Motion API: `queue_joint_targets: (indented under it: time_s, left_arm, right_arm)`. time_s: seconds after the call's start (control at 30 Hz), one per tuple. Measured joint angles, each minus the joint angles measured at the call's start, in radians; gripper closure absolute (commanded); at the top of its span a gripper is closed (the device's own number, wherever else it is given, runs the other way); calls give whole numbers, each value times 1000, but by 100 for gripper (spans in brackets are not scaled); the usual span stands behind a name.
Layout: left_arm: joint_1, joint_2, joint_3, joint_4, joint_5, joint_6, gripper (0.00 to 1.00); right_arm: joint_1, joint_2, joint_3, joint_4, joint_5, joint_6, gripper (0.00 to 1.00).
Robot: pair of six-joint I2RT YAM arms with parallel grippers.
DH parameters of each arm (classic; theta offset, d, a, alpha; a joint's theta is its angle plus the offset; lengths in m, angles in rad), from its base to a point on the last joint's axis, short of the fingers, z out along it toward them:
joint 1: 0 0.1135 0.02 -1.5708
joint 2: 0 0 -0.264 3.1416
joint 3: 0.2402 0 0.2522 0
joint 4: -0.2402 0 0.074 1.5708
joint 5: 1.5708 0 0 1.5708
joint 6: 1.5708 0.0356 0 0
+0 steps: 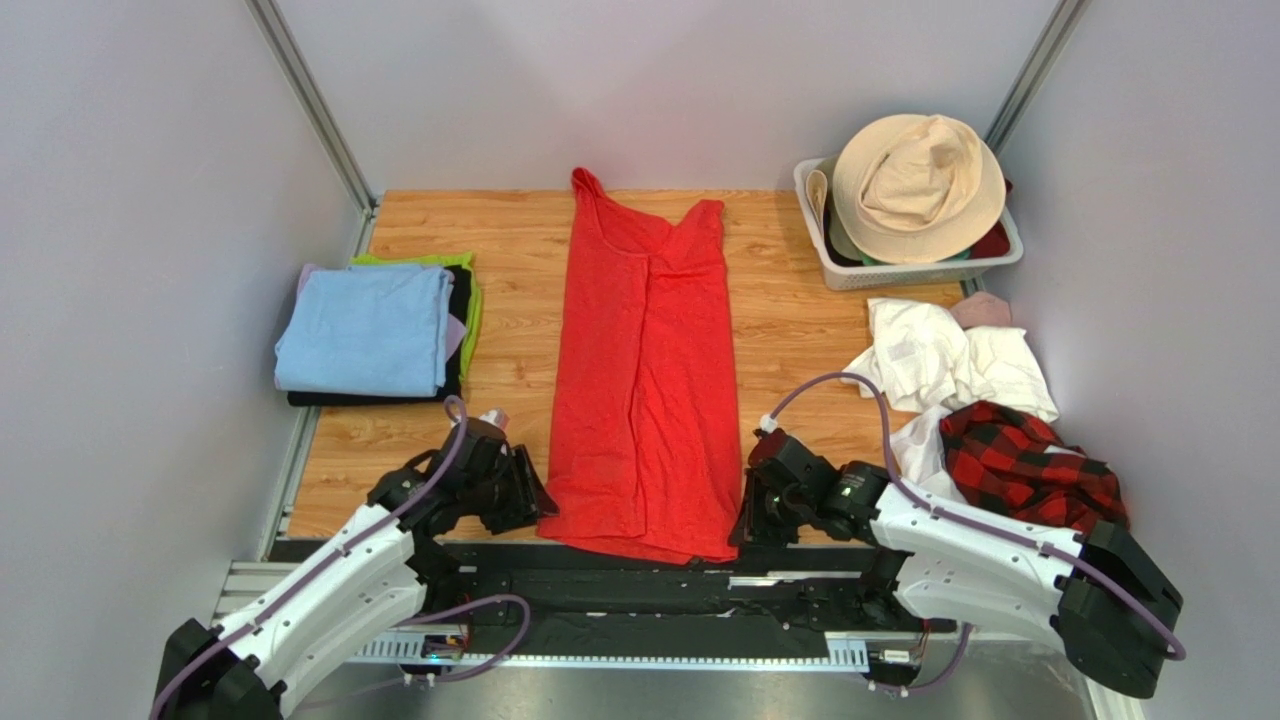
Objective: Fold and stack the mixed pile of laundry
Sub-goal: Fold the tank top at the center of the board.
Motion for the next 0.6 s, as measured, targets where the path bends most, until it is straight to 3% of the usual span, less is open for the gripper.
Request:
queue_joint_targets:
  time_s: [0.23,0.33,0.37,0.4,0.6]
  left_arm:
    - [-48,117,14,-3,-12,-3,45]
    - [-66,144,21,6,-23,-12,63]
    - [-69,158,21,15,-24,-17,88]
    - [-70,172,21,24,-25,-24,100]
    - [-76,204,21,56,-3,-40,100]
  right_arm:
    - [0,-44,-11,-2,13,2,100]
    - [0,-55,-11,-3,13,3,100]
    - [0,-61,-11,-2,13,3,100]
    - [0,-68,-11,-3,13,4,100]
    - [0,-109,-8,-40,16,1,100]
